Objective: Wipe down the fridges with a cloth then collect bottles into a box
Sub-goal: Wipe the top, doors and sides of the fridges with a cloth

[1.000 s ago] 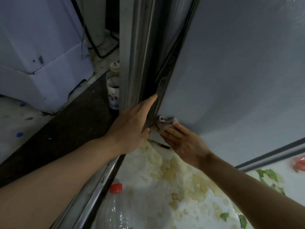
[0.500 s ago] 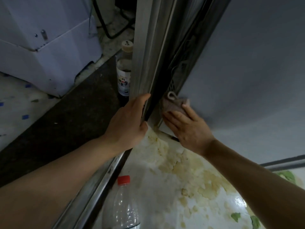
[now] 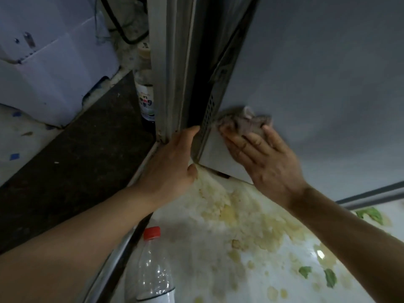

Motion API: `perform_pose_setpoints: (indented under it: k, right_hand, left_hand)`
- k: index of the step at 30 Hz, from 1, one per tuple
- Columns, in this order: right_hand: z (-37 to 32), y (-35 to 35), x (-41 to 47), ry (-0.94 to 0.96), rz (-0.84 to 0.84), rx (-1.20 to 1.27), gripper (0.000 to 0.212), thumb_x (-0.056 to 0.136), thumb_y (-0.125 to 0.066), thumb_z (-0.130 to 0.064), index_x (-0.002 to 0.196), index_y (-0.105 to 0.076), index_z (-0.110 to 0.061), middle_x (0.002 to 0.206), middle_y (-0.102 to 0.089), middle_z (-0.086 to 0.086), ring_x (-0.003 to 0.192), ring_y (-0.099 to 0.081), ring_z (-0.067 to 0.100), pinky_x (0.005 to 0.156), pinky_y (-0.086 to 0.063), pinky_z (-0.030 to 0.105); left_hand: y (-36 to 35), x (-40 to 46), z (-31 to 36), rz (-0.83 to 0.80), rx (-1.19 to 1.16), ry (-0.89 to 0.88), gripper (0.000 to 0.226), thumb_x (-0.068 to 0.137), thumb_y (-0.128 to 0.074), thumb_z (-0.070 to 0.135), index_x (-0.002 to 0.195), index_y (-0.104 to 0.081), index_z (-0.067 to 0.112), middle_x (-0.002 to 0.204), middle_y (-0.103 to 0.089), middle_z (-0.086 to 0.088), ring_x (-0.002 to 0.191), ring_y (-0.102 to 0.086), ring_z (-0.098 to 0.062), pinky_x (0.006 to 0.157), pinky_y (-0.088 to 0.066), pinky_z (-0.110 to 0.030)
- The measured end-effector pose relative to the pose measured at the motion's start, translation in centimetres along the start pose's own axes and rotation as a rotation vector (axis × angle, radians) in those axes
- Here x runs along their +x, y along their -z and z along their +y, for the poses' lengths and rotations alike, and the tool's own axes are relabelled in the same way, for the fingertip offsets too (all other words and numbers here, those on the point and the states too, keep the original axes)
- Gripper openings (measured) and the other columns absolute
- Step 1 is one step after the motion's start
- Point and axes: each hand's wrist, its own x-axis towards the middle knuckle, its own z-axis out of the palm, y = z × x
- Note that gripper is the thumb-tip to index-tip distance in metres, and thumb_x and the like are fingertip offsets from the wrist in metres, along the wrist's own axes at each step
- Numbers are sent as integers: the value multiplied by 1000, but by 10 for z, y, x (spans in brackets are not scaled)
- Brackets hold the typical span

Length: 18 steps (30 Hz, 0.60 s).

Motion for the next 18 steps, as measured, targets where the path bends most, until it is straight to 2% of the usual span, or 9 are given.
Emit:
perform_pose_setpoints:
  k: [2,4,5,7,9,11,14,15,18]
  right_hand:
    - [4,-3,-9,-40,34,-3,47,97,-24,-7,137,-47,-9,145,-45,1,126,-41,24,115,-9,43]
    - [-5,-11,-15,0,-75,-69,48,94,-28,-12,140,-42,-11,146,-43,-1,130,-41,25,115,-1,46]
    - [-13,-17,-19,79,-190,-119,50,94,-28,-16,144,-33,-13,151,-36,-1,137,-32,27,113,9,51]
    - [-33,-35,-32,300,-448,-153,57,97,-28,-22,149,-7,-13,159,-9,3,146,2,27,102,28,56]
    - [-47,-49,-40,401,-587,-163,62,99,-29,-23,150,6,-11,160,7,6,143,17,28,96,29,53]
    - [-48,-50,-42,410,-573,-144,65,99,-34,-23,151,4,-13,160,6,5,145,11,27,100,24,51]
    - [-29,-34,-49,320,-455,-156,67,91,-53,-33,146,-16,-23,156,-18,-7,145,-14,15,113,6,44]
    - [-19,-29,-56,271,-395,-179,66,90,-51,-33,145,-15,-23,155,-17,-8,145,-14,15,116,4,44]
    - [14,-15,-78,117,-261,-151,69,89,-43,-18,149,-9,-17,156,-3,1,145,7,23,117,13,45]
  left_hand:
    - [-6,6,6,-5,-37,21,83,83,-60,10,146,-11,32,147,-33,3,129,-40,-12,96,-32,-22]
    - [-11,9,11,-58,-95,8,88,83,-59,5,147,-5,32,151,-26,6,133,-36,-10,99,-29,-20]
    - [-13,9,14,-91,-119,6,91,82,-58,3,148,-2,32,153,-23,7,135,-33,-9,101,-29,-20]
    - [-14,9,16,-125,-146,23,95,82,-58,1,149,3,31,155,-20,8,136,-31,-6,102,-34,-22]
    - [-13,8,16,-134,-158,24,95,82,-56,0,149,4,29,156,-18,7,137,-30,-7,104,-33,-22]
    - [-11,6,19,-125,-128,19,92,84,-55,1,150,3,26,156,-17,5,139,-28,-10,108,-25,-21]
    - [-11,-5,31,-50,14,-12,83,84,-55,1,150,-7,19,156,-15,0,139,-27,-17,108,-24,-23]
    - [-11,-9,36,-9,80,-51,80,83,-56,-1,149,-13,15,156,-15,-3,137,-30,-21,110,-28,-29]
    - [-18,-11,47,115,239,-220,70,75,-57,-8,140,-35,5,148,-29,-17,126,-42,-36,102,-37,-53]
